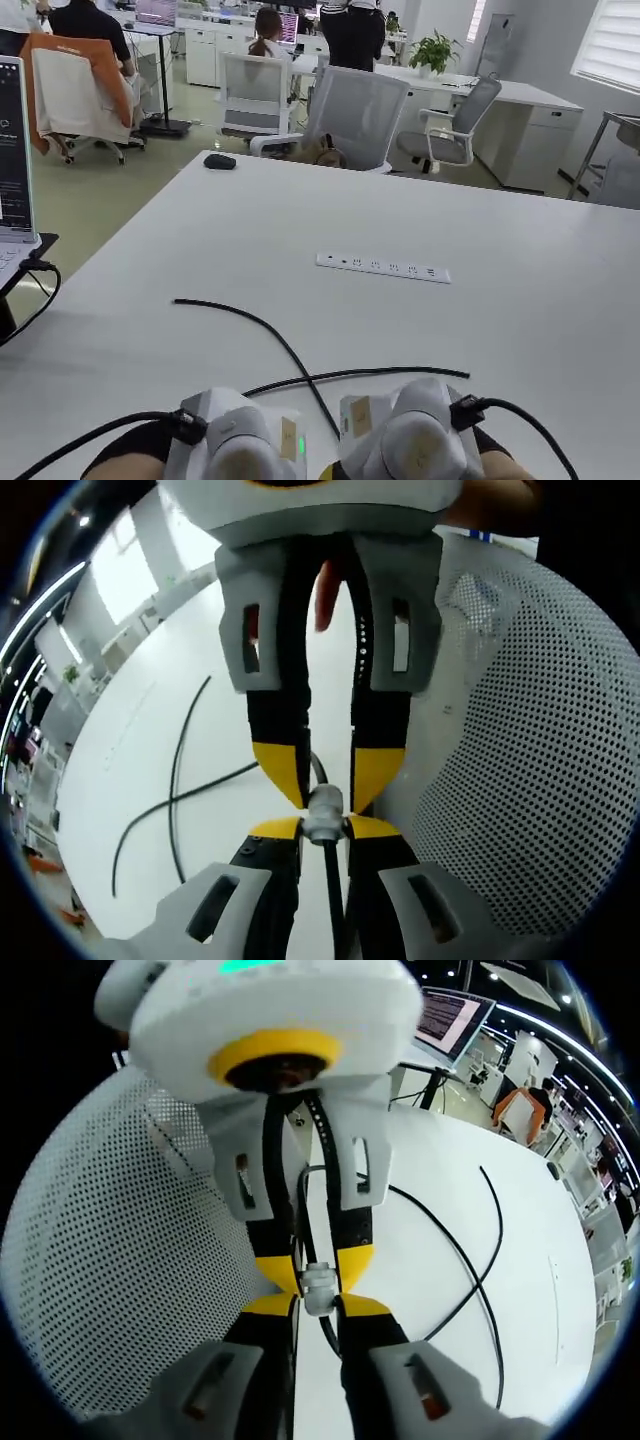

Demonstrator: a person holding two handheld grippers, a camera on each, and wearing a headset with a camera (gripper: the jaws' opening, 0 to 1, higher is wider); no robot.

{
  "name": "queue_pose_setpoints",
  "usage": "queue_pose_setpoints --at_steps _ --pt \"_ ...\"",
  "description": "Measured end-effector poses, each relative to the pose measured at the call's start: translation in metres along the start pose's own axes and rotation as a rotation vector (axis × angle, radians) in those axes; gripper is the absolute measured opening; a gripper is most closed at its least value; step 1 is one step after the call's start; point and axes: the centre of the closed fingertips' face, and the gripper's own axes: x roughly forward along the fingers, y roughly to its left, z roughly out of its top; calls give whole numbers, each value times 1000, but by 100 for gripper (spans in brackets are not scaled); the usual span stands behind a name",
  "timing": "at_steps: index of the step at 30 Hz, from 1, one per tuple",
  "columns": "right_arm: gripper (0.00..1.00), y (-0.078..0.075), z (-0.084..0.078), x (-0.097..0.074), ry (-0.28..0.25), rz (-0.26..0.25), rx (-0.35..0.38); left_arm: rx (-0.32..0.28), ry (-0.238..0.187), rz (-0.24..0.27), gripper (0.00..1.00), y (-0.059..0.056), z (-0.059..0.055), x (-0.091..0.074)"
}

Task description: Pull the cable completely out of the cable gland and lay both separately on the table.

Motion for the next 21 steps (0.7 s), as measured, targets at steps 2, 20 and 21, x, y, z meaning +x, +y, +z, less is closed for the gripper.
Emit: queue_pose_setpoints --at_steps 2,20,21 --pt "16 0 -2 2 14 0 2 7 -14 8 18 3 2 -1" --pt "20 -11 -17 3 -20 -157 91 -14 -9 49 18 17 -4 0" --pt "19 -11 -18 3 -20 -156 88 -14 -8 50 18 17 -4 1"
